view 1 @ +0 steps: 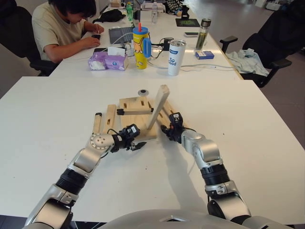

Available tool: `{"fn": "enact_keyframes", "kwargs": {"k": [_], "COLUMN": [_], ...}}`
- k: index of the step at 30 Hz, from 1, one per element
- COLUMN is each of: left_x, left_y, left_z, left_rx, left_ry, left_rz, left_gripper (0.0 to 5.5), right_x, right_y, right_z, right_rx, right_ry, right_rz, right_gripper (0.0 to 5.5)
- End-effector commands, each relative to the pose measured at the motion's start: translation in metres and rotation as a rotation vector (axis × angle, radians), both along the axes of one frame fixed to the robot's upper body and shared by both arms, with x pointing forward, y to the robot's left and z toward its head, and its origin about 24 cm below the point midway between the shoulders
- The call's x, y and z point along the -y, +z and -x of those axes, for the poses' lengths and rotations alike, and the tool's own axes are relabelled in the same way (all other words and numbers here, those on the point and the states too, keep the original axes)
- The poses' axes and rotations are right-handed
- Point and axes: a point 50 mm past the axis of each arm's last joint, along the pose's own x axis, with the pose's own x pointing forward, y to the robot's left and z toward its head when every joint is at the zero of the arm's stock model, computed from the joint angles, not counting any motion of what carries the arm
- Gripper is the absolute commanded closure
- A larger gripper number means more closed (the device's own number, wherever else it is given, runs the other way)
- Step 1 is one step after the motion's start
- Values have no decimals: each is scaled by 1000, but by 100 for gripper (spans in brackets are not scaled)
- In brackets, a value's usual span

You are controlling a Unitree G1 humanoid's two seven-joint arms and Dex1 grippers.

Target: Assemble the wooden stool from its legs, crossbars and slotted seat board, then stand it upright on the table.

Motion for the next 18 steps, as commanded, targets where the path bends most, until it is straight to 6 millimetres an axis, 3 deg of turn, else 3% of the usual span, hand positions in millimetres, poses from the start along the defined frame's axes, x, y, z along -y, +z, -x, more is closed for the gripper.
{"fn": "enact_keyframes", "kwargs": {"k": [1, 9, 14, 18], "left_x": [2, -8, -19, -27], "left_y": [-57, -51, -17, 8], "left_z": [48, 45, 20, 16], "left_rx": [-342, -298, -58, 39], "left_ry": [-59, -71, -22, -24], "left_rz": [-65, -84, -11, 55], "left_gripper": [200, 200, 200, 200], "right_x": [-5, 16, 44, 61], "right_y": [19, 44, 58, 80], "right_z": [-8, -18, -25, -30], "right_rx": [137, 329, 404, 497], "right_ry": [-16, -113, -205, -213], "right_rz": [-77, -169, -279, -372], "right_gripper": [344, 344, 344, 344]}}
